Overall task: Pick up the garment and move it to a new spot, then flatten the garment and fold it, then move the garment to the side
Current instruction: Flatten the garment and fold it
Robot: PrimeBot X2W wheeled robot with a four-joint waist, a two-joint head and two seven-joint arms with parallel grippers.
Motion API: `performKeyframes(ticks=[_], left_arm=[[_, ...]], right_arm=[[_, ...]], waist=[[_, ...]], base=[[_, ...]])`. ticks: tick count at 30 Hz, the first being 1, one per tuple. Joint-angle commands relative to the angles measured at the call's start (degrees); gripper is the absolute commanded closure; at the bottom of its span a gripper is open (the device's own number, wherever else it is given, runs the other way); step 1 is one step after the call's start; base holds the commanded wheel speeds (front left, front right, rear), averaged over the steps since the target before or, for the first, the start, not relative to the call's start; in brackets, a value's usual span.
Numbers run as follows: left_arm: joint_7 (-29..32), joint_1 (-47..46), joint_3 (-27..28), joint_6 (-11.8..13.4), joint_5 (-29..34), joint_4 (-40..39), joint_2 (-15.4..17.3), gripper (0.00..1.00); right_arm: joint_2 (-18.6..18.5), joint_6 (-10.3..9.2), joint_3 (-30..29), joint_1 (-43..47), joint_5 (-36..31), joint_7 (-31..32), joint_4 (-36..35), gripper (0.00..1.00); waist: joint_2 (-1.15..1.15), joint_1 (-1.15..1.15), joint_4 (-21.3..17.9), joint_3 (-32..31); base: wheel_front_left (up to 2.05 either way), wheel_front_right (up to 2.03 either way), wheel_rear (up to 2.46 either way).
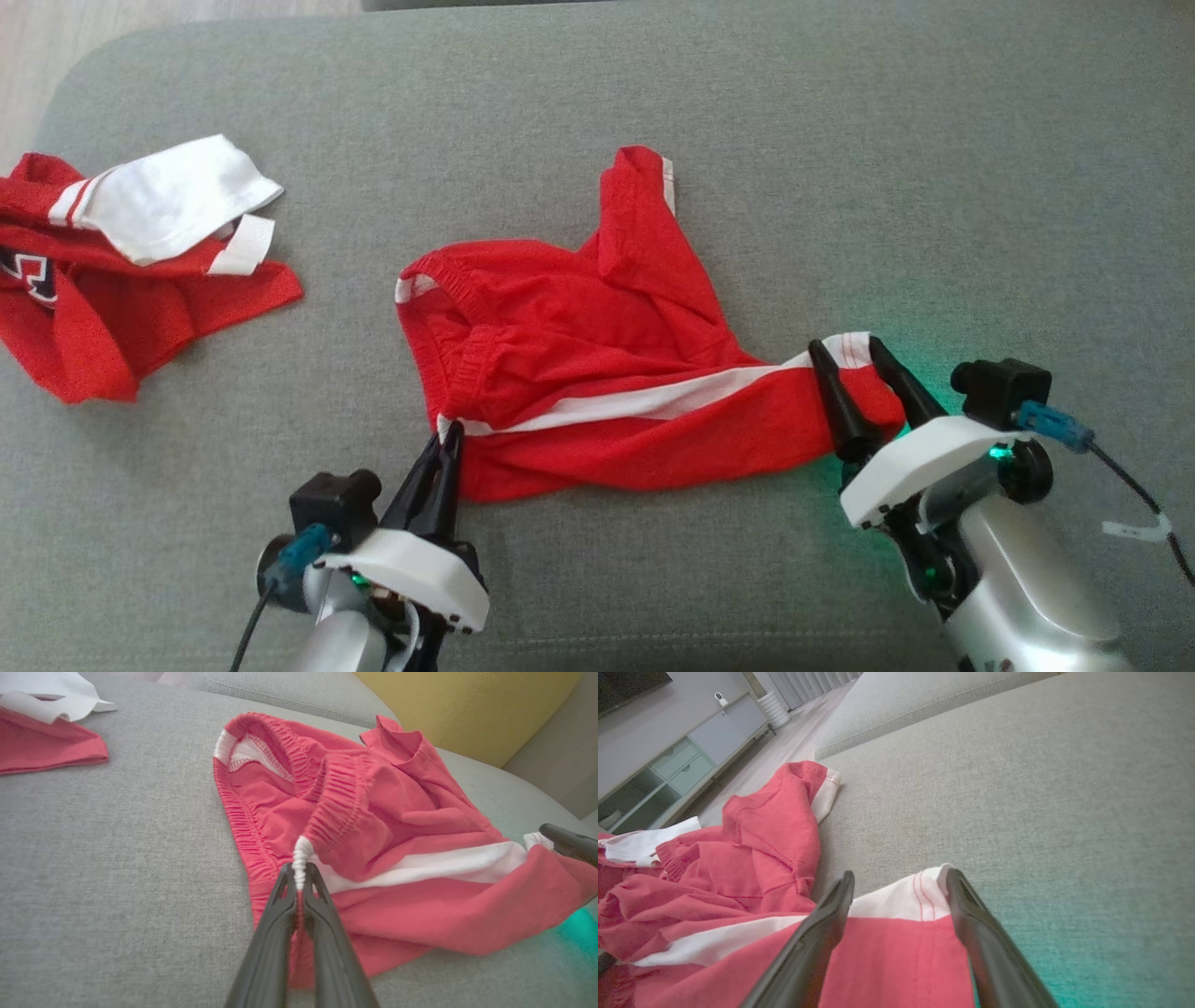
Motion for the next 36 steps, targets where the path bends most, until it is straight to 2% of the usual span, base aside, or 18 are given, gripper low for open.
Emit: performKeyframes(ticks=[1, 6, 9, 10, 11, 15, 16, 17, 24, 29, 36], left_arm=[[-0.71, -1.95, 1.54, 0.24, -0.33, -1.15, 0.26, 1.0], [-0.71, -1.92, 1.47, 0.36, -0.46, -1.16, 0.26, 1.0], [-0.71, -1.91, 1.56, 0.48, -0.53, -1.33, 0.26, 1.0], [-0.71, -1.93, 1.57, 0.47, -0.54, -1.36, 0.26, 1.0], [-0.71, -1.96, 1.56, 0.46, -0.54, -1.37, 0.26, 1.0], [-0.71, -2.23, 1.41, 0.39, -0.58, -1.25, 0.26, 1.0], [-0.71, -2.31, 1.35, 0.36, -0.58, -1.2, 0.26, 1.0], [-0.71, -2.39, 1.28, 0.34, -0.59, -1.14, 0.26, 1.0], [-0.71, -3.11, 1.89, 0.19, -0.25, -1.96, 0.26, 1.0], [-0.71, -4.75, 3.51, -1.04, 0.35, -5.25, 0.26, 1.0], [-0.71, -11.88, 6.51, -3.59, 3.15, -8.08, 0.79, 1.0]], right_arm=[[-0.72, 0.37, 0.96, -1.81, 0.37, 1.04, -1.31, 0.01], [-1.06, 0.37, 0.6, -1.48, 0.47, 1.85, -1.44, 0.02], [-1.1, 0.37, 0.61, -1.39, 0.66, 2.13, -1.95, 0.13], [-1.13, 0.37, 0.54, -1.4, 0.69, 2.24, -2.05, 0.23], [-1.15, 0.37, 0.3, -1.43, 0.71, 2.29, -2.05, 0.41], [-1.32, 0.37, -0.66, -1.61, -0.08, 2.42, -1.21, 0.81], [-1.27, 0.37, -0.95, -1.65, -0.42, 2.38, -0.81, 0.96], [-1.14, 0.37, -1.23, -1.7, -0.67, 2.3, -0.41, 1.0], [-0.35, 0.37, -2.79, -2.79, -1.67, -0.86, 1.3, 1.0], [-0.59, 0.37, -3.58, -4.0, -1.07, -4.91, 0.28, 1.0], [-2.56, 0.37, -3.67, -7.86, 0.61, -7.51, -4.57, 1.0]], waist=[[0.0, 0.0, 0.33, 0.02], [0.0, 0.0, 0.61, 0.04], [0.0, 0.0, 0.57, 0.17], [0.0, 0.0, 0.54, 0.21], [0.0, 0.0, 0.51, 0.26], [0.0, 0.0, 0.48, 0.49], [0.0, 0.0, 0.5, 0.53], [0.0, 0.0, 0.54, 0.57], [0.0, 0.0, 0.8, 0.27], [0.0, 0.0, 0.31, -2.67], [0.0, 0.0, -0.64, -7.63]], base=[[0.0, 0.0, 0.0], [0.0, 0.0, 0.0], [0.0, 0.0, 0.0], [0.0, 0.0, 0.0], [0.0, 0.0, 0.0], [0.0, 0.0, 0.0], [0.0, 0.0, 0.0], [0.0, 0.0, 0.0], [0.0, 0.0, 0.0], [0.0, 0.0, 0.0], [0.0, 0.0, 0.0]])
